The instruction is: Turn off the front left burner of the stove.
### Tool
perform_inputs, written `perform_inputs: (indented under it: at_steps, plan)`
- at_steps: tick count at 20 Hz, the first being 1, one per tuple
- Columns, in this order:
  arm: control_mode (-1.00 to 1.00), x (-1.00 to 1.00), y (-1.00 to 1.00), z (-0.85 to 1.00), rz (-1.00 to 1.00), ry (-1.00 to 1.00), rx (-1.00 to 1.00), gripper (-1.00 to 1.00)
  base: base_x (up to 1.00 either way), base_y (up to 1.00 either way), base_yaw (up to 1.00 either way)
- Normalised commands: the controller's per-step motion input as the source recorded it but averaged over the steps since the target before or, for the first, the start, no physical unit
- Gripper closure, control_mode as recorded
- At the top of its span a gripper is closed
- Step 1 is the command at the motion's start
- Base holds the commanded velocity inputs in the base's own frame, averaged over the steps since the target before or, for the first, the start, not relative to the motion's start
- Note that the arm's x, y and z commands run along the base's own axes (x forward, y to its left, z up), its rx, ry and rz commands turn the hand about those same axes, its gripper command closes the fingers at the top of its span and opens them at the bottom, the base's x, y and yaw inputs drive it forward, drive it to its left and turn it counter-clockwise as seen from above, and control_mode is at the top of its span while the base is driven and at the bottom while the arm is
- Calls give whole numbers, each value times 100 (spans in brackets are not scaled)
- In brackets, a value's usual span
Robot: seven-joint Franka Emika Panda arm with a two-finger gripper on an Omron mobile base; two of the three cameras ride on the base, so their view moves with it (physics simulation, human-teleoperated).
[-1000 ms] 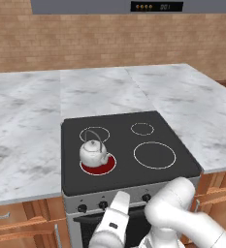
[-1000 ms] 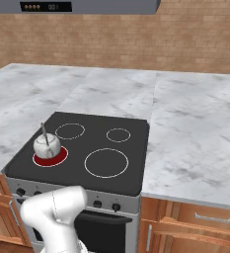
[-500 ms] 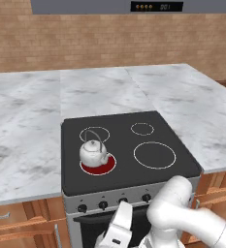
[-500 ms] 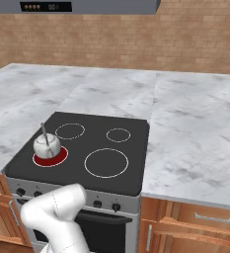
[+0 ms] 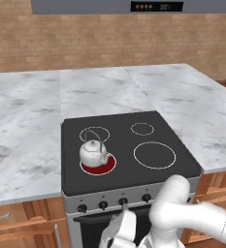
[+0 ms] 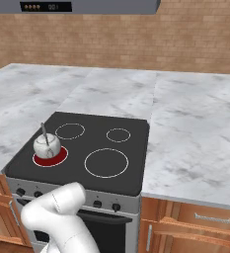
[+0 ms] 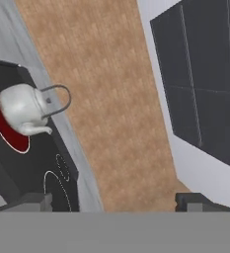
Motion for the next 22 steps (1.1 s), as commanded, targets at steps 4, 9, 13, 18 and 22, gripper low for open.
perform_inputs:
  at_steps: [4,9,13,18,22]
  plan:
    - [-100,0,0,0,0,-12,0,-100,0,0,0]
    - [-100,3,0,0,0,-1,0,-100,0,0,0]
    - [-100,2,0,-1,0,0,0,-100,0,0,0]
    - [-100,0,0,-7,0,1,0,-100,0,0,0]
    - [-100,0,0,-9,0,3,0,-100,0,0,0]
